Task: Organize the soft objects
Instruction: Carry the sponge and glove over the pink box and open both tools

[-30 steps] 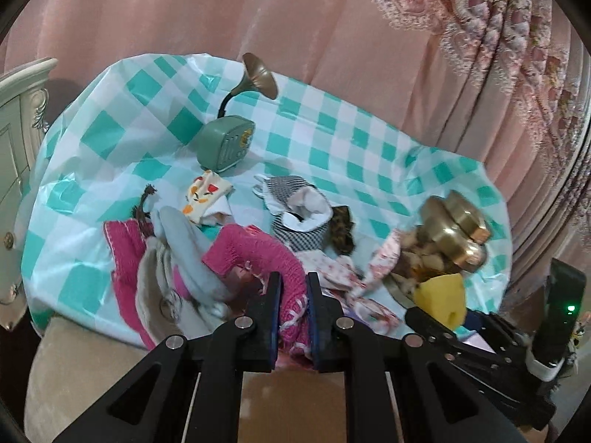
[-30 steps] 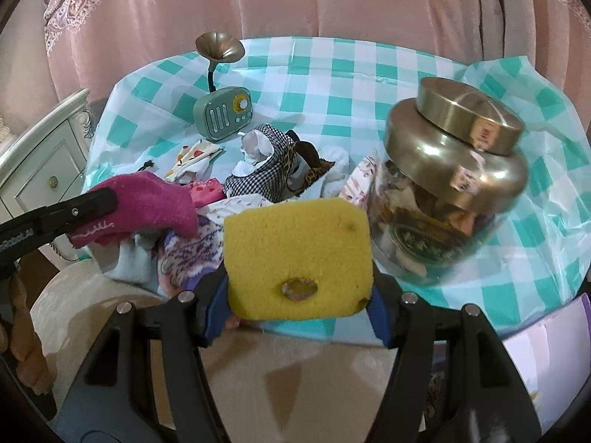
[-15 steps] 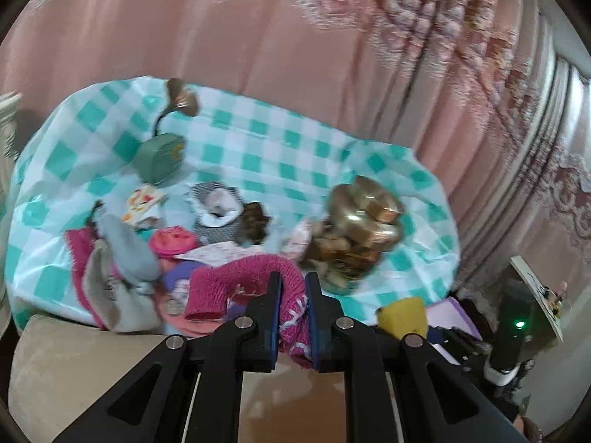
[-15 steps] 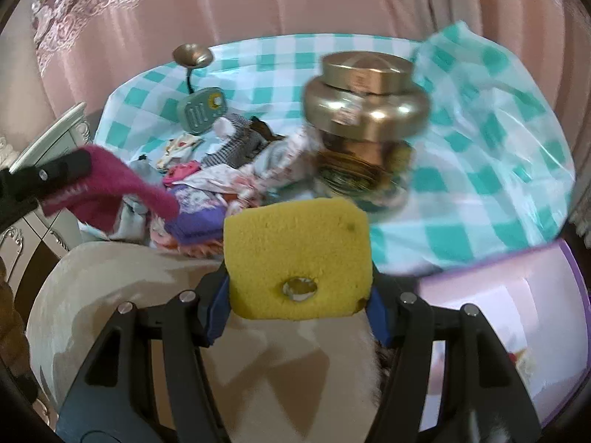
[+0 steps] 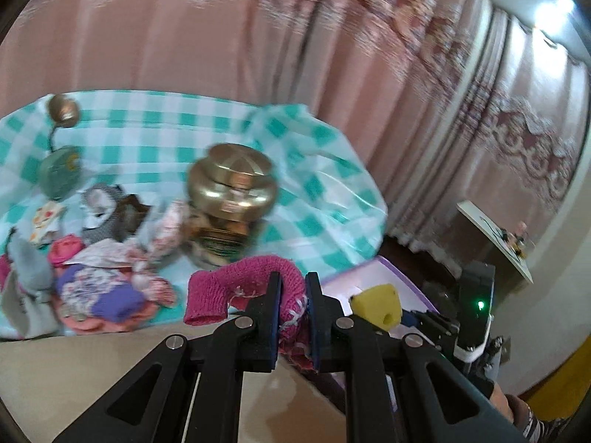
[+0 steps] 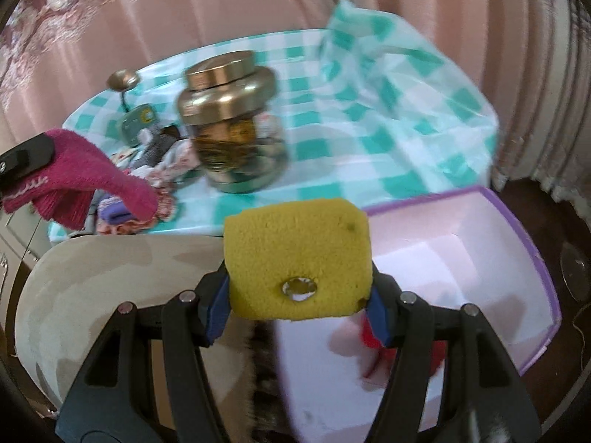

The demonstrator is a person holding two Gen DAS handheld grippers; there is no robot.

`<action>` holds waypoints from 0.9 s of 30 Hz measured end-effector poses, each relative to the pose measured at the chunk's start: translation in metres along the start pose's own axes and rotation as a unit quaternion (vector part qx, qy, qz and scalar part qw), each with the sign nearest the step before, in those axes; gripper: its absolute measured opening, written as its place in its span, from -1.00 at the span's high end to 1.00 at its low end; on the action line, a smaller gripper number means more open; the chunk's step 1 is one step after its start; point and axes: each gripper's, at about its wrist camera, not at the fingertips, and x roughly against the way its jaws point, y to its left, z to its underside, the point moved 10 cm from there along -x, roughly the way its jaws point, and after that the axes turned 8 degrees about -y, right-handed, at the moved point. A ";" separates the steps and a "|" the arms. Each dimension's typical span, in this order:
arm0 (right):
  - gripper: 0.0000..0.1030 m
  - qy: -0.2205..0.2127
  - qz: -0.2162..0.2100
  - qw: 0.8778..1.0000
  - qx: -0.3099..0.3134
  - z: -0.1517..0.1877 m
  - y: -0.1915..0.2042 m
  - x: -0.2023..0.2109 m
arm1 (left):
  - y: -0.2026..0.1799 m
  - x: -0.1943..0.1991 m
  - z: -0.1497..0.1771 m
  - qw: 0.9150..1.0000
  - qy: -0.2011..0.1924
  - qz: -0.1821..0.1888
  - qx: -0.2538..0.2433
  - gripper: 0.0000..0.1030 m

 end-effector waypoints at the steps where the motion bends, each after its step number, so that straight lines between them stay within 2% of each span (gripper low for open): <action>1: -0.26 -0.001 0.008 1.000 -0.006 0.001 -0.012 0.004 | -0.007 -0.002 0.002 1.000 0.004 0.007 -0.004 0.75; 8: -0.28 -0.004 0.052 0.998 -0.036 0.004 -0.072 0.021 | -0.059 -0.029 0.021 0.998 0.041 0.048 -0.028 0.75; 12: -0.30 -0.008 0.065 0.996 -0.052 0.005 -0.094 0.028 | -0.086 -0.041 0.034 0.995 0.061 0.068 -0.045 0.71; 13: -0.32 -0.009 0.070 0.996 -0.056 0.005 -0.099 0.029 | -0.090 -0.045 0.036 0.994 0.067 0.071 -0.046 0.65; 15: -0.36 -0.009 0.077 0.995 -0.063 0.004 -0.107 0.030 | -0.098 -0.054 0.045 0.992 0.085 0.078 -0.047 0.40; 17: -0.59 -0.012 0.085 0.994 -0.071 0.002 -0.114 0.033 | -0.100 -0.059 0.052 0.991 0.095 0.076 -0.051 -0.15; 19: -0.68 -0.018 0.092 0.993 -0.071 0.000 -0.118 0.035 | -0.098 -0.060 0.055 0.991 0.097 0.067 -0.055 -0.33; 24: -0.74 -0.024 0.099 0.992 -0.072 -0.004 -0.119 0.037 | -0.084 -0.053 0.053 0.993 0.090 0.041 -0.069 -0.45; 26: -0.82 -0.037 0.094 0.992 -0.073 -0.010 -0.115 0.041 | -0.078 -0.050 0.053 0.993 0.086 0.029 -0.075 -0.61; 27: -0.85 -0.044 0.093 0.992 -0.072 -0.012 -0.113 0.043 | -0.074 -0.047 0.053 0.993 0.083 0.021 -0.076 -0.62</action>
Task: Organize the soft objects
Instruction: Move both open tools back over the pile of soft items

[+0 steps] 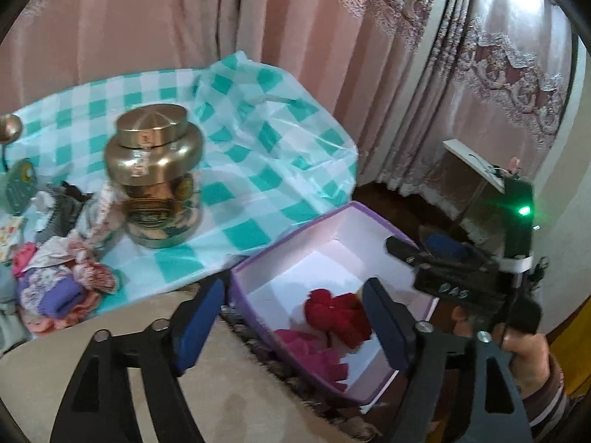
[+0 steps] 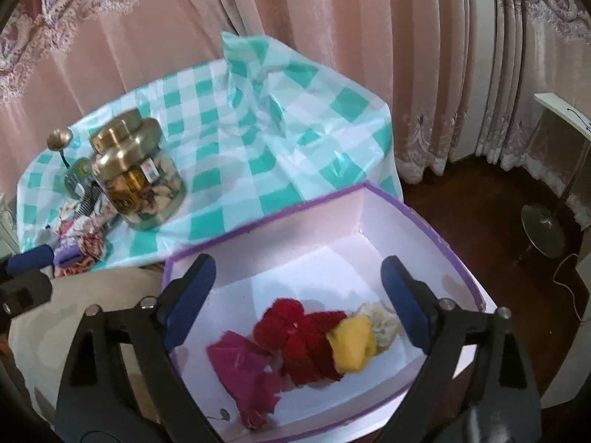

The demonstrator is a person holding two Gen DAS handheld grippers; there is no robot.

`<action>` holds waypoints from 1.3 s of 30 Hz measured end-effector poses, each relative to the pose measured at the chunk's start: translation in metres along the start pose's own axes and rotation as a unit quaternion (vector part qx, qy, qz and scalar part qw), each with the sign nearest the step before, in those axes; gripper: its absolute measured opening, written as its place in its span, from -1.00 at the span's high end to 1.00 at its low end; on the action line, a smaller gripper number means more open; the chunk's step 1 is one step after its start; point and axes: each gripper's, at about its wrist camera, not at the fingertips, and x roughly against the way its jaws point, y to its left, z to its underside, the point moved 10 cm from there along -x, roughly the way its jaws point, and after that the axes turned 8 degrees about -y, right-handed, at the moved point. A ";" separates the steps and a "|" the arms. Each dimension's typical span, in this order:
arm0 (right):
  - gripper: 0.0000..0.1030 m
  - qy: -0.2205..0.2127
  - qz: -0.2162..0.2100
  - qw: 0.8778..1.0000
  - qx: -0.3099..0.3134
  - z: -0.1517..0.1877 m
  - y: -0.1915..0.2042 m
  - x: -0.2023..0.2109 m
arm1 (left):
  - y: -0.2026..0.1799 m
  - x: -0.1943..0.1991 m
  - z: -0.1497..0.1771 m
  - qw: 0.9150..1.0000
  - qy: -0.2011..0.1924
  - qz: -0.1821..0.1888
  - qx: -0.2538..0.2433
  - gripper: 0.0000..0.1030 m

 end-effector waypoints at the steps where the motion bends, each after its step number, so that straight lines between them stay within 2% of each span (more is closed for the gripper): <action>1: -0.91 -0.008 0.003 1.000 0.002 -0.003 0.002 0.002 | 0.004 0.003 0.001 1.000 -0.003 -0.010 -0.001 -0.63; 5: -0.94 -0.030 0.029 0.999 0.018 -0.013 0.009 0.009 | 0.015 0.015 0.001 0.999 -0.014 -0.047 -0.014 -0.63; 8: -0.94 -0.057 0.018 0.998 0.026 -0.017 0.016 0.014 | 0.022 0.028 -0.003 0.996 -0.060 -0.056 -0.018 -0.63; 10: -0.95 -0.066 0.015 0.997 0.040 -0.018 0.022 0.015 | 0.028 0.034 0.001 0.995 -0.068 -0.066 -0.035 -0.63; 12: -0.95 -0.055 0.008 0.997 0.056 -0.014 0.030 0.013 | 0.041 0.041 0.007 0.993 -0.070 -0.085 -0.038 -0.63; 15: -0.95 -0.031 -0.032 0.998 0.051 -0.005 0.041 0.009 | 0.066 0.050 0.020 0.994 -0.055 -0.097 -0.014 -0.63; 17: -0.95 -0.026 -0.056 0.997 0.044 -0.001 0.049 0.008 | 0.090 0.060 0.027 0.991 -0.060 -0.121 -0.003 -0.62; 22: -0.95 -0.016 -0.071 0.995 0.068 0.009 0.071 0.005 | 0.147 0.086 0.054 0.985 -0.060 -0.148 0.063 -0.61; 25: -0.95 -0.004 -0.094 0.993 0.074 0.016 0.090 0.003 | 0.178 0.104 0.069 0.977 -0.065 -0.179 0.092 -0.60; 30: -0.95 0.013 -0.121 0.987 0.107 0.028 0.128 0.000 | 0.216 0.124 0.085 0.967 -0.073 -0.209 0.129 -0.60; 39: -0.95 0.032 -0.164 0.975 0.148 0.043 0.192 -0.007 | 0.254 0.143 0.098 0.953 -0.084 -0.224 0.183 -0.59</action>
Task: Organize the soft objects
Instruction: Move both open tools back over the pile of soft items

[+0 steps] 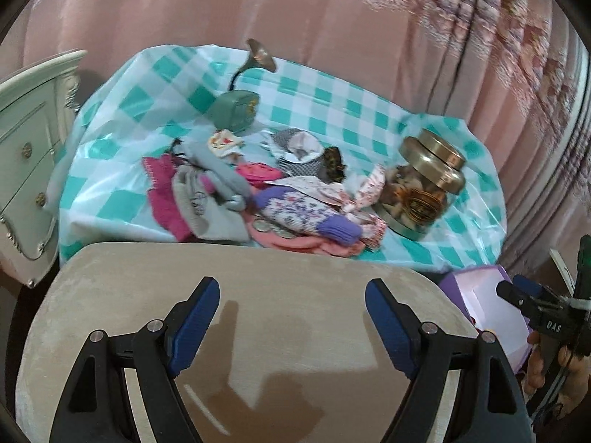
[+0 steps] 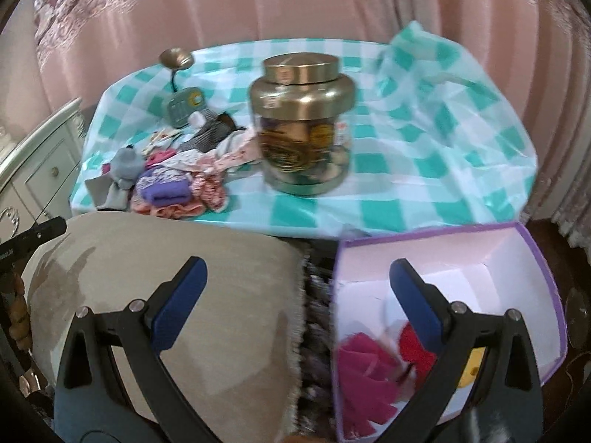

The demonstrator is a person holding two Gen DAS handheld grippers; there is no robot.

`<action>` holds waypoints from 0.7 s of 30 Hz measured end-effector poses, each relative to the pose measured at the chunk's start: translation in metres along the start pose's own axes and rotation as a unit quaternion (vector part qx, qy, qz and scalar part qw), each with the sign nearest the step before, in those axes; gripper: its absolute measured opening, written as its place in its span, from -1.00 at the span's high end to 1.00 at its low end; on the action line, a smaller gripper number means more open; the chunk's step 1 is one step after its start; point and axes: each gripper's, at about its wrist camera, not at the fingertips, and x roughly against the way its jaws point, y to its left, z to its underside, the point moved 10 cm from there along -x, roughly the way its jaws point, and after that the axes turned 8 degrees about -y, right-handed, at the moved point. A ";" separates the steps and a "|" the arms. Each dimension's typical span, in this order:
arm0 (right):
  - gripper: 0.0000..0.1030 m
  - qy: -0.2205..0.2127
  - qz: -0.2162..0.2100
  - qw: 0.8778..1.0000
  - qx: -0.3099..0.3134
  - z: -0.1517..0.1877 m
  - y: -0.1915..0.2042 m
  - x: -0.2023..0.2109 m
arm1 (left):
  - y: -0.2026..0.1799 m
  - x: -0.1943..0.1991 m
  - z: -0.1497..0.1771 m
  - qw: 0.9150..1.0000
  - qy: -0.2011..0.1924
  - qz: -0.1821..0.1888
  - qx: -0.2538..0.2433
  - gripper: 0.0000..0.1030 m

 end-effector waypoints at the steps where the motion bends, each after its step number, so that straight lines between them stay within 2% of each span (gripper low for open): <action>1: -0.95 0.004 -0.007 1.000 0.003 -0.001 0.007 -0.005 | 0.005 0.000 -0.001 1.000 -0.002 -0.006 0.006 -0.59; 12: -0.94 -0.003 -0.043 0.997 0.061 -0.030 0.073 -0.041 | 0.028 -0.010 -0.011 0.999 0.005 -0.003 0.042 -0.59; 16: -0.95 -0.003 -0.057 0.995 0.082 -0.037 0.097 -0.056 | 0.038 -0.016 -0.028 0.999 -0.003 -0.004 0.054 -0.59; 21: -0.95 0.000 -0.065 0.993 0.103 -0.042 0.119 -0.074 | 0.049 -0.027 -0.050 0.998 -0.014 -0.013 0.064 -0.48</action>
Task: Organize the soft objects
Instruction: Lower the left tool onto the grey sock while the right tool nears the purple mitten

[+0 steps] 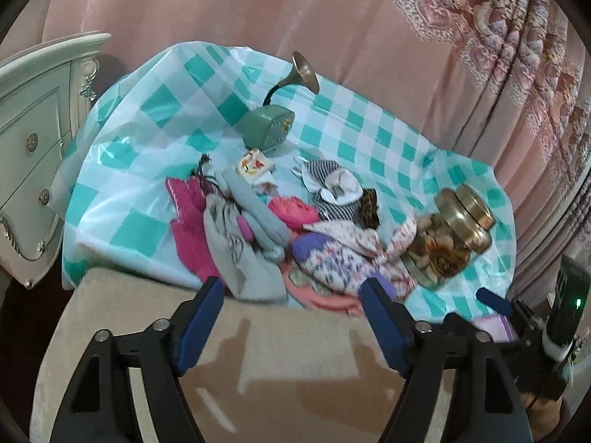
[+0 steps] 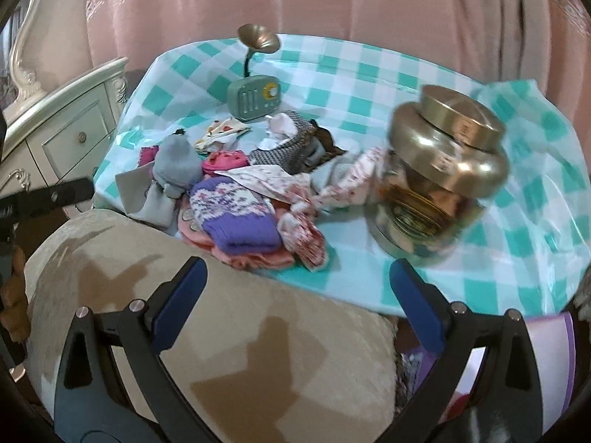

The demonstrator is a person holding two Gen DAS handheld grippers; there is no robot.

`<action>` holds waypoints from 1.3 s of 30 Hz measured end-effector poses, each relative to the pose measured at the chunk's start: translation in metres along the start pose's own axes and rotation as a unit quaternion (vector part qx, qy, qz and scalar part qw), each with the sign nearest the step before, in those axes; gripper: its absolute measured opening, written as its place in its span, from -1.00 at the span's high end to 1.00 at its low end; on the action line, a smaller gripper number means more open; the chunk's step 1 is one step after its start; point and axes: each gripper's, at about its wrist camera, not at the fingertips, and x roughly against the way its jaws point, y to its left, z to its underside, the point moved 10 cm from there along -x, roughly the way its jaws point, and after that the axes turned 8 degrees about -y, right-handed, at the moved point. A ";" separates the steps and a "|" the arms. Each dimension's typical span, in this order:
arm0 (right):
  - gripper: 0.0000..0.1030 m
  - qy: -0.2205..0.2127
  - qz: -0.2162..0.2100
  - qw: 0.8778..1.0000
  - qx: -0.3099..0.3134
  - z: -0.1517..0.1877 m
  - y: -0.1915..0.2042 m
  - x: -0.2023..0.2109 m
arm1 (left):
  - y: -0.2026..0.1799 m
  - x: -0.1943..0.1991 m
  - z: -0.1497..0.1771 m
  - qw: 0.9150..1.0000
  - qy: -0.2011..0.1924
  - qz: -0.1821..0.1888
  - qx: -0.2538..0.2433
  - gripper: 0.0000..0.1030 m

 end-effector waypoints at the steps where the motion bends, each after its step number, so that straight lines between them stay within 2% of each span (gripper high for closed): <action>1: -0.95 0.002 -0.001 1.000 0.005 -0.002 0.004 -0.004 | 0.001 -0.004 -0.005 1.000 -0.001 -0.001 0.002 -0.48; 6: -0.95 0.005 -0.009 0.999 0.043 -0.009 0.024 -0.024 | 0.001 -0.024 -0.022 1.000 0.000 -0.002 0.012 -0.47; 9: -0.95 0.009 -0.012 0.998 0.064 -0.011 0.033 -0.035 | 0.005 -0.042 -0.029 1.000 0.009 -0.012 0.023 -0.40; 11: -0.95 0.010 -0.012 0.997 0.074 -0.013 0.037 -0.042 | 0.010 -0.055 -0.032 0.999 0.020 -0.018 0.035 -0.32; 19: -0.95 0.030 -0.020 0.995 0.096 -0.014 0.048 -0.068 | 0.031 -0.109 -0.035 0.994 0.070 -0.062 0.065 -0.27; 22: -0.95 0.030 -0.021 0.993 0.110 -0.016 0.054 -0.073 | 0.038 -0.122 -0.033 0.991 0.078 -0.078 0.074 -0.17; 25: -0.95 0.033 -0.025 0.991 0.126 -0.015 0.061 -0.080 | 0.042 -0.134 -0.025 0.989 0.094 -0.091 0.071 0.11; 27: -0.95 0.037 -0.029 0.990 0.135 -0.013 0.065 -0.085 | 0.040 -0.138 -0.023 0.989 0.099 -0.084 0.070 0.19; 29: -0.95 0.046 -0.031 0.989 0.139 -0.011 0.067 -0.091 | 0.037 -0.139 -0.024 0.990 0.097 -0.081 0.060 0.41; 32: -0.95 0.056 -0.030 0.988 0.141 -0.009 0.067 -0.099 | 0.032 -0.139 -0.024 0.992 0.091 -0.074 0.048 0.54; 39: -0.94 0.074 -0.025 0.986 0.149 -0.005 0.068 -0.118 | 0.021 -0.132 -0.027 0.996 0.060 -0.051 0.034 0.61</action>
